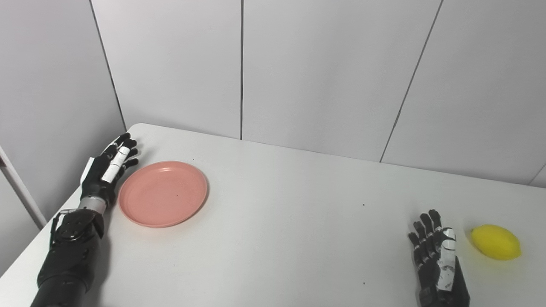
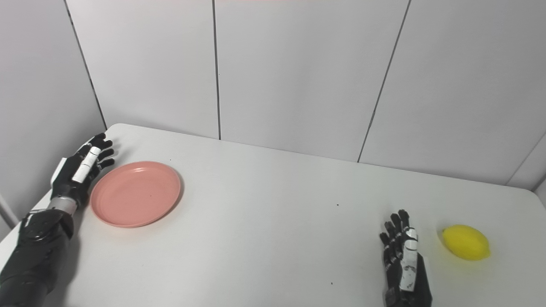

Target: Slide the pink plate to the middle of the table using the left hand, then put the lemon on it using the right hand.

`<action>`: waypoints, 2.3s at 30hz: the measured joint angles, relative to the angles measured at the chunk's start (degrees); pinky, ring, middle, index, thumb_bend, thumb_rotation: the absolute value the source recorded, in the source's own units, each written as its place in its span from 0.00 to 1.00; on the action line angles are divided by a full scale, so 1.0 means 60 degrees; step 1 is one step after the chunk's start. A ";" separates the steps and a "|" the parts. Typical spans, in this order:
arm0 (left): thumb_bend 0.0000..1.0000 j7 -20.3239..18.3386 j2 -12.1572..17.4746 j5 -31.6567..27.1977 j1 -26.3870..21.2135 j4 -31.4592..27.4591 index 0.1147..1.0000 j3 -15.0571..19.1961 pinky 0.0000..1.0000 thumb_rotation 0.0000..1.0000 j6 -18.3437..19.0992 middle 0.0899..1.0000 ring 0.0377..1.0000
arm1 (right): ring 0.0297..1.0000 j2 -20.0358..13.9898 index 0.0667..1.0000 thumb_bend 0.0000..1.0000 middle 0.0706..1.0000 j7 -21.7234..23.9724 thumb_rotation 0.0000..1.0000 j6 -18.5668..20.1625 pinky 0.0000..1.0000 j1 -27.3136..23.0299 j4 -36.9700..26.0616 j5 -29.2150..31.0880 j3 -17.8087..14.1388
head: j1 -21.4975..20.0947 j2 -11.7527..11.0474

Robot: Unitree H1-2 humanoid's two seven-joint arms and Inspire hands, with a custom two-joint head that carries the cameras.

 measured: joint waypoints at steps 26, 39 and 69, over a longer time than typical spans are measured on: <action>0.78 0.0089 -0.0666 -0.0189 0.0546 -0.1633 0.82 -0.0008 0.76 0.67 0.1109 0.82 0.82 | 0.99 0.0039 1.00 0.67 0.99 -0.0014 1.00 0.0000 1.00 0.0004 -0.0017 -0.0065 0.0030 | -0.0161 0.0117; 0.79 0.0245 -0.1120 -0.0305 0.0877 -0.2991 0.80 -0.0205 0.69 0.69 0.2271 0.80 0.78 | 0.98 0.0094 0.99 0.68 0.98 -0.0027 1.00 0.0000 1.00 -0.0007 -0.0021 -0.0060 0.0040 | -0.0190 0.0132; 0.79 0.0951 -0.2101 -0.0318 0.1014 -0.4005 0.80 -0.0415 0.67 0.67 0.2918 0.78 0.77 | 0.97 0.0203 0.99 0.66 0.97 -0.0077 1.00 0.0008 1.00 -0.0007 -0.0040 -0.0100 0.0127 | -0.0293 0.0190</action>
